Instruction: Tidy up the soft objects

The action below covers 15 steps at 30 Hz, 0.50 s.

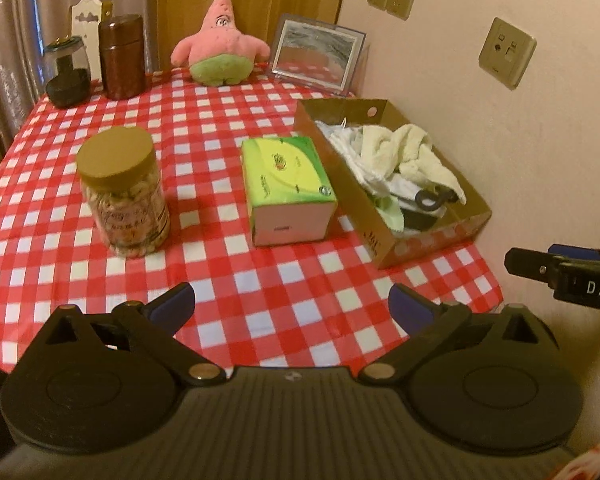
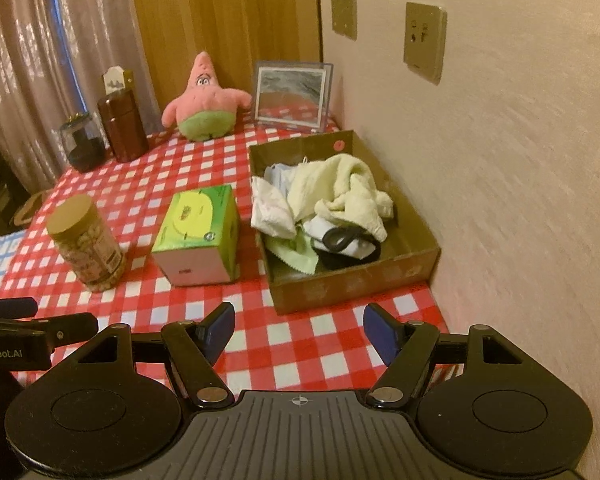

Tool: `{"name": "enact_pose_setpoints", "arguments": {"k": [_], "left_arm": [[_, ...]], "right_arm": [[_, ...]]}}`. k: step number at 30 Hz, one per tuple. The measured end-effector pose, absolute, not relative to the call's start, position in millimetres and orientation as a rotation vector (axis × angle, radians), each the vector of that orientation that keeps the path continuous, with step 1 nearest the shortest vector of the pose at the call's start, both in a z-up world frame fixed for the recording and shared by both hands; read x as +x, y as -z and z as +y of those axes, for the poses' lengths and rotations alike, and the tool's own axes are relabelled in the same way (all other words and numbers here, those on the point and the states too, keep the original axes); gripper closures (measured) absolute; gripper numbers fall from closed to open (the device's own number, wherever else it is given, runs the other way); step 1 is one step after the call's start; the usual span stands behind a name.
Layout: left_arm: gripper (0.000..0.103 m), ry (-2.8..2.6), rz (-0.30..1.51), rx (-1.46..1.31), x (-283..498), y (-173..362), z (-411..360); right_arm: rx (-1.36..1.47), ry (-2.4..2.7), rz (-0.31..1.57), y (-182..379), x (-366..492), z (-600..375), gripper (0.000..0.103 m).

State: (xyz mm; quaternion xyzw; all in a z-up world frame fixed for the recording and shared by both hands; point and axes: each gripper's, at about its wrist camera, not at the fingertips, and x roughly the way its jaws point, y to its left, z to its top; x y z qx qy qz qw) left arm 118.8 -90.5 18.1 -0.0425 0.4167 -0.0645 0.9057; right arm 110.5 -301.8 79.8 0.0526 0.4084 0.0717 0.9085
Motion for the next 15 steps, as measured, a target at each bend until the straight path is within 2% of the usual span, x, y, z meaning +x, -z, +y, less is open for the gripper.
{"name": "enact_pose_setpoints", "arguments": {"k": [15], "left_arm": [[0.001, 0.121, 0.872, -0.096, 106.3, -7.3, -91.6]], "right_arm": [[0.076, -0.171, 0.880, -66.9, 104.3, -292.1, 0.032]]}}
